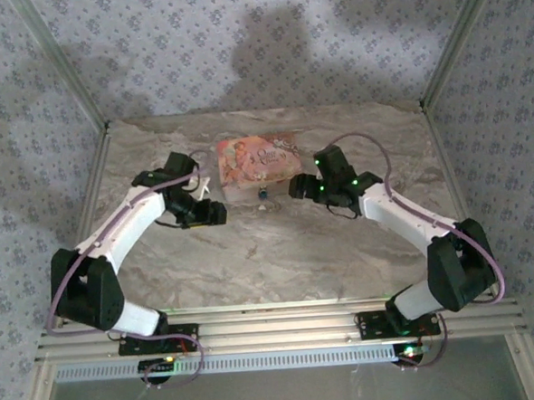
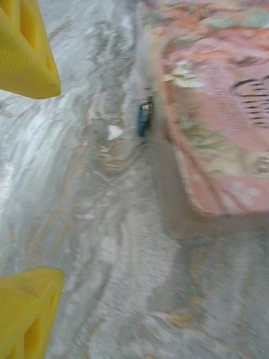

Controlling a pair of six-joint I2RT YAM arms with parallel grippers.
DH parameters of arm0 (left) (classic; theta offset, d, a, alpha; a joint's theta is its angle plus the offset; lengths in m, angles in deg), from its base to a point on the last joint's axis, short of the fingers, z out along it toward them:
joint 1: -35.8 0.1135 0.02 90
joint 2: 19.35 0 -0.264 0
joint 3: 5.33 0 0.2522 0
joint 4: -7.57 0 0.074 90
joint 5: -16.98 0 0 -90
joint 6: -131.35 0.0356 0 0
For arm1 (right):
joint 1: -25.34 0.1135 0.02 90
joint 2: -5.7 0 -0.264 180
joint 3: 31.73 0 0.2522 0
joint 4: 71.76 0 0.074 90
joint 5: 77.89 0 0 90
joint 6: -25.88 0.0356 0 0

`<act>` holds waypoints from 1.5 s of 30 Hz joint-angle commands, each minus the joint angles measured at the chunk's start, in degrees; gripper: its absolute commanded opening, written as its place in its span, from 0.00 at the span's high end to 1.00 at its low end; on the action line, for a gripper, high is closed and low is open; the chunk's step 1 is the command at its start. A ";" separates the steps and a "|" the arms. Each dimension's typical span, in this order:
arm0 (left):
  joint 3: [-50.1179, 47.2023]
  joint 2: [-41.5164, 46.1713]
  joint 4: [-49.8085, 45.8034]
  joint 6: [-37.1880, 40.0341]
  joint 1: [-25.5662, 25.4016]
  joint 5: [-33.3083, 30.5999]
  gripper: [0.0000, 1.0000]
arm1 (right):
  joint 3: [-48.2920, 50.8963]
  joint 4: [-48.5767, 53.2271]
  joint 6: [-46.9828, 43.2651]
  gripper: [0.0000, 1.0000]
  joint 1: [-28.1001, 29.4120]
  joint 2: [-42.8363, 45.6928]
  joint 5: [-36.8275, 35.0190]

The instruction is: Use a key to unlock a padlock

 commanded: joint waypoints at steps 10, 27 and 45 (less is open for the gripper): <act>-1.20 3.61 1.72 -2.27 -7.51 -4.16 0.35 | 5.48 -2.81 1.49 0.21 5.44 0.82 -1.34; -9.99 -1.70 23.60 -1.29 -15.59 -3.12 0.49 | 6.32 -6.10 6.50 0.21 6.16 -3.40 -4.40; -11.78 -13.63 28.48 -7.74 -20.25 -6.34 0.61 | 1.35 -4.46 5.43 0.21 8.31 -10.99 -2.61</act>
